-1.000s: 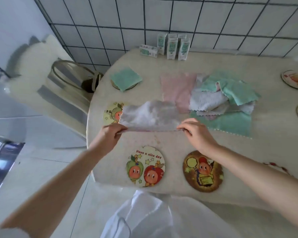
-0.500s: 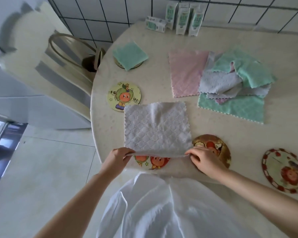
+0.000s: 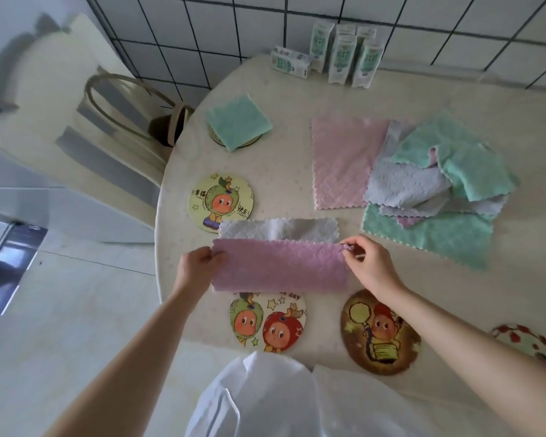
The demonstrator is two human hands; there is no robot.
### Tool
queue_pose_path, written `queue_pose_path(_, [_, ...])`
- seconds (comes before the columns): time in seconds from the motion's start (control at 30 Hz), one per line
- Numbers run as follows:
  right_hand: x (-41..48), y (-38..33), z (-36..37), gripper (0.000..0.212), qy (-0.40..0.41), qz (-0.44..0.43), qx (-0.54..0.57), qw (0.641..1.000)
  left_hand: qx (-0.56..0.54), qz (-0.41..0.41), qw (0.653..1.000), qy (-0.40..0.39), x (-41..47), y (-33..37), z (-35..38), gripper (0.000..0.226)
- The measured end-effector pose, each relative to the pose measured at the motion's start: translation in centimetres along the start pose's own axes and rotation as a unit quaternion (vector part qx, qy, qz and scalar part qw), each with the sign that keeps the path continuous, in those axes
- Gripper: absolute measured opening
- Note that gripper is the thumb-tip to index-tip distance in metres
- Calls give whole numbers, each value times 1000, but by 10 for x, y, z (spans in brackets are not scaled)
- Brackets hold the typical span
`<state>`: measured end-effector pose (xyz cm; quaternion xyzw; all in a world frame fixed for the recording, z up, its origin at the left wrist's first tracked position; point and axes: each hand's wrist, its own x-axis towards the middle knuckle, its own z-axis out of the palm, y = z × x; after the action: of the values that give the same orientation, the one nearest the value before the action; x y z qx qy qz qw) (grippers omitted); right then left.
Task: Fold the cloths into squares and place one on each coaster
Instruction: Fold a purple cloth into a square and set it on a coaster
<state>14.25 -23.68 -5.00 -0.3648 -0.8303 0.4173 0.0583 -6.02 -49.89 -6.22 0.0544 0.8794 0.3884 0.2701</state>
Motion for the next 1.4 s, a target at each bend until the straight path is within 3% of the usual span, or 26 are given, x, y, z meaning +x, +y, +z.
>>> queue_pose_path(0.37, [83, 11, 15, 5, -7, 115, 56, 992, -24, -80, 997, 0, 50, 24, 16, 11])
queue_pose_path(0.63, [97, 16, 19, 5, -22, 114, 4, 993, -6, -81, 996, 21, 62, 19, 21, 13])
queue_pose_path(0.9, [109, 15, 23, 13, -28, 136, -48, 989, 25, -97, 994, 53, 64, 23, 29, 32])
queue_pose_path(1.13, [110, 6, 22, 17, -23, 143, -95, 985, 73, -86, 990, 88, 63, 25, 29, 27])
queue_pose_path(1.23, [97, 4, 15, 14, -25, 88, -183, 979, 80, -99, 981, 148, 51, 26, 29, 19])
queue_pose_path(1.3, [82, 2, 14, 16, -16, 29, -250, 968, 132, -54, 975, 168, 37, 24, 34, 16])
queue_pose_path(1.4, [53, -2, 24, 24, -15, -51, -306, 950, 193, 126, 962, 144, 8, 16, 54, 17])
